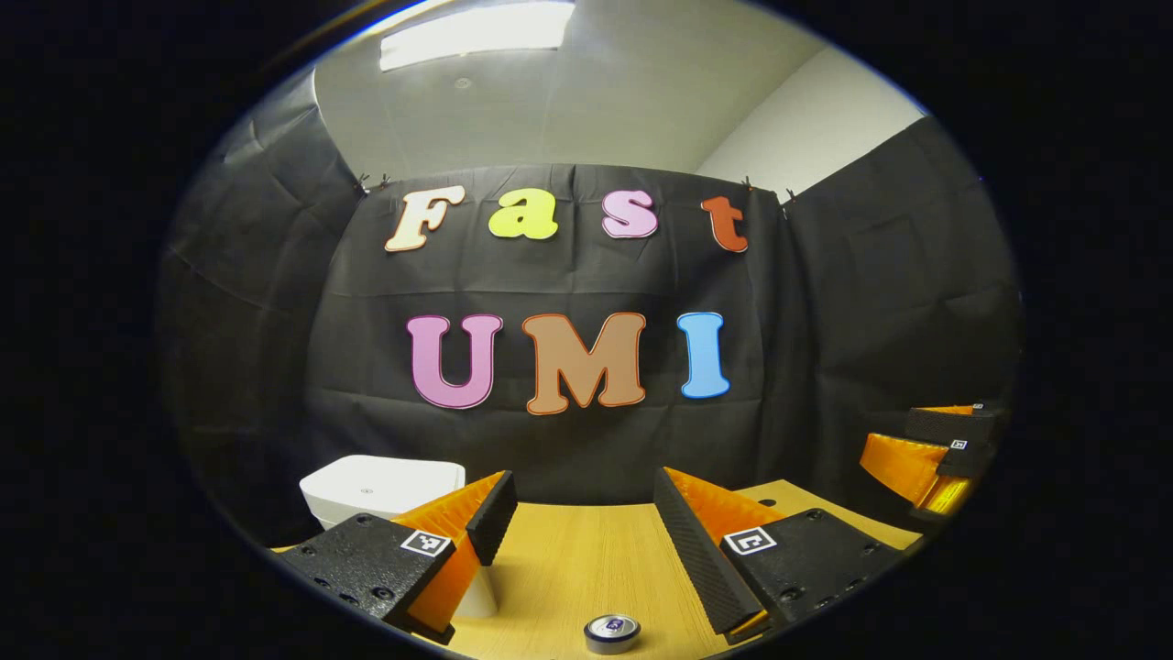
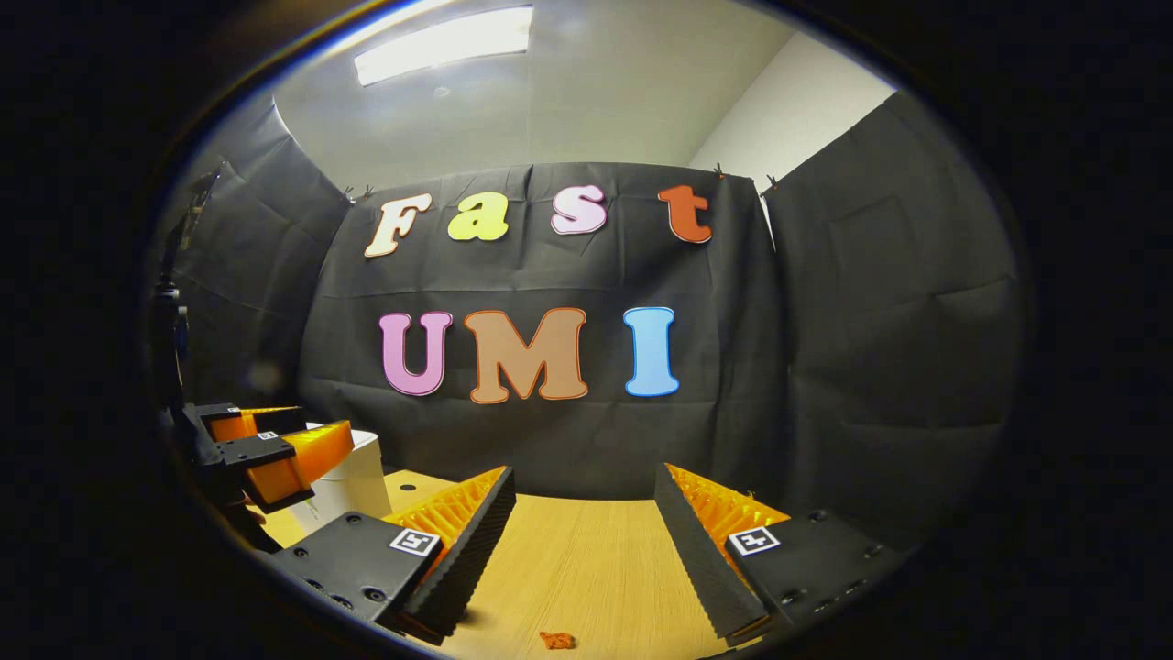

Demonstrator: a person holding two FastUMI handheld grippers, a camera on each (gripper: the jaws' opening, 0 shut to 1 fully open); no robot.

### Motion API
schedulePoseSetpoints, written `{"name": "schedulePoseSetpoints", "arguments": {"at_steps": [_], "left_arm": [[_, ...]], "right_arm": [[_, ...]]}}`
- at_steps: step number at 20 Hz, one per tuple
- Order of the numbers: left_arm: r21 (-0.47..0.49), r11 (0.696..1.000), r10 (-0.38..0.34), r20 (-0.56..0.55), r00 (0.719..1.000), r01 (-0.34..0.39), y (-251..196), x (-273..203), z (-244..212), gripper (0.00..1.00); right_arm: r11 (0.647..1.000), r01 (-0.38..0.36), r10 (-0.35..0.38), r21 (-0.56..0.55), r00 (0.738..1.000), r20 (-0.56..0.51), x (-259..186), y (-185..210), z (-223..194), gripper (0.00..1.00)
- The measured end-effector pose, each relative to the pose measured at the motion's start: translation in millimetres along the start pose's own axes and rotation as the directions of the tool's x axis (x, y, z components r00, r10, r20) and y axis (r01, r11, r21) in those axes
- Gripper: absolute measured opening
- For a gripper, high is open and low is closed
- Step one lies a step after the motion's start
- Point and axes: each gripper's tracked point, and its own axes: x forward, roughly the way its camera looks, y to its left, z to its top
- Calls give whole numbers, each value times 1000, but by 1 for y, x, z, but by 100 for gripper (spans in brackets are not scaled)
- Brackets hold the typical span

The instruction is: Press the lid of the desktop garbage bin to open it, pick up the crumpled paper on the desktop and throw it into the bin, then pick up the pop can on the desktop and drop it into the bin, and finally close the garbage bin lid.

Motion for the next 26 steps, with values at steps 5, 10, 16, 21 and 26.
{"name": "schedulePoseSetpoints", "arguments": {"at_steps": [5, 10, 16, 21, 26], "left_arm": [[16, 1000, 5, -3, 1000, -5, 3, 6, -2, 85], [30, 999, 22, 14, 1000, -23, 11, 8, 2, 56], [46, 998, 46, 20, 999, -47, 21, 8, 3, 23], [65, 996, 55, -9, 998, -54, 31, 14, -6, 0], [62, 989, 137, -51, 989, -134, 79, 27, -13, 0]], "right_arm": [[1000, 2, -2, 15, 1000, -23, 8, -1, -7, 98], [1000, -10, 10, -1, 1000, -20, 14, 5, -8, 98], [1000, -11, 11, -1, 1000, -25, 18, 9, -8, 98], [1000, -8, 8, -5, 1000, -21, 19, 14, -8, 98], [1000, 1, -1, -2, 1000, -17, 20, 20, -8, 98]]}}
